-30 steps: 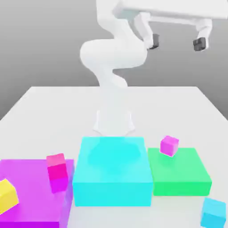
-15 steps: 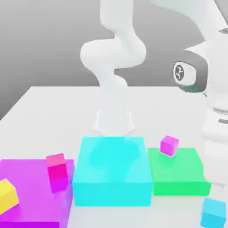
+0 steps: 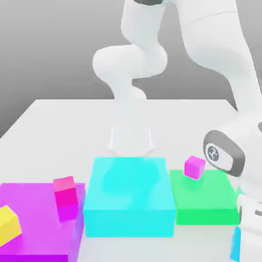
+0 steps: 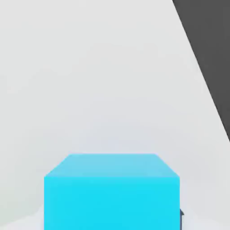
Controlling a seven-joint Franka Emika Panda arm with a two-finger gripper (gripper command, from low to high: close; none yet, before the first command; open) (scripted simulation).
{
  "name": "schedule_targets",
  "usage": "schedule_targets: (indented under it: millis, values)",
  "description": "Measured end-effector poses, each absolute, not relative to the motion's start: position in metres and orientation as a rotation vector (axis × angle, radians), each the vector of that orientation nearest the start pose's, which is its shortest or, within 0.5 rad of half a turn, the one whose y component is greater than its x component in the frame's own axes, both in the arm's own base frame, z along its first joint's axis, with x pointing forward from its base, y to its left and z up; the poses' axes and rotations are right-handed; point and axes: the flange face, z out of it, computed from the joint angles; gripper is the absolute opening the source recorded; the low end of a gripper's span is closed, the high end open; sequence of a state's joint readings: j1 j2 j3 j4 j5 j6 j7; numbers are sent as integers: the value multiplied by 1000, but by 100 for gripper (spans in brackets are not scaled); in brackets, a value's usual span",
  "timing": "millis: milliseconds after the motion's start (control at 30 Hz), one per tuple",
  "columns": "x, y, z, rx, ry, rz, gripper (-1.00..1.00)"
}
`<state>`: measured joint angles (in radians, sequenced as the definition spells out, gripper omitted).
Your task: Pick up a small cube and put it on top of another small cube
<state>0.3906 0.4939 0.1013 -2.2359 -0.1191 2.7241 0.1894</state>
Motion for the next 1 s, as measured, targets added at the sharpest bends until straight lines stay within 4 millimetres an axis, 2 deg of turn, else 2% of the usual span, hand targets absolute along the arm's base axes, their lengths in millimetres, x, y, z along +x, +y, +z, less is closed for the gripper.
schedule_targets:
  millis: [133,300,500,667,800,933,1000]
  values:
    - [467,260,198,-3076,-633,2,-100]
    - [428,254,240,-3051,-719,6,-100]
    - [373,243,278,-3017,-840,7,-100]
    - [328,224,297,-2993,-923,7,-100]
    - [292,209,306,-2972,-997,6,-100]
    - [256,193,308,-2951,-1069,4,-100]
    - [250,189,297,-2946,-1086,3,-100]
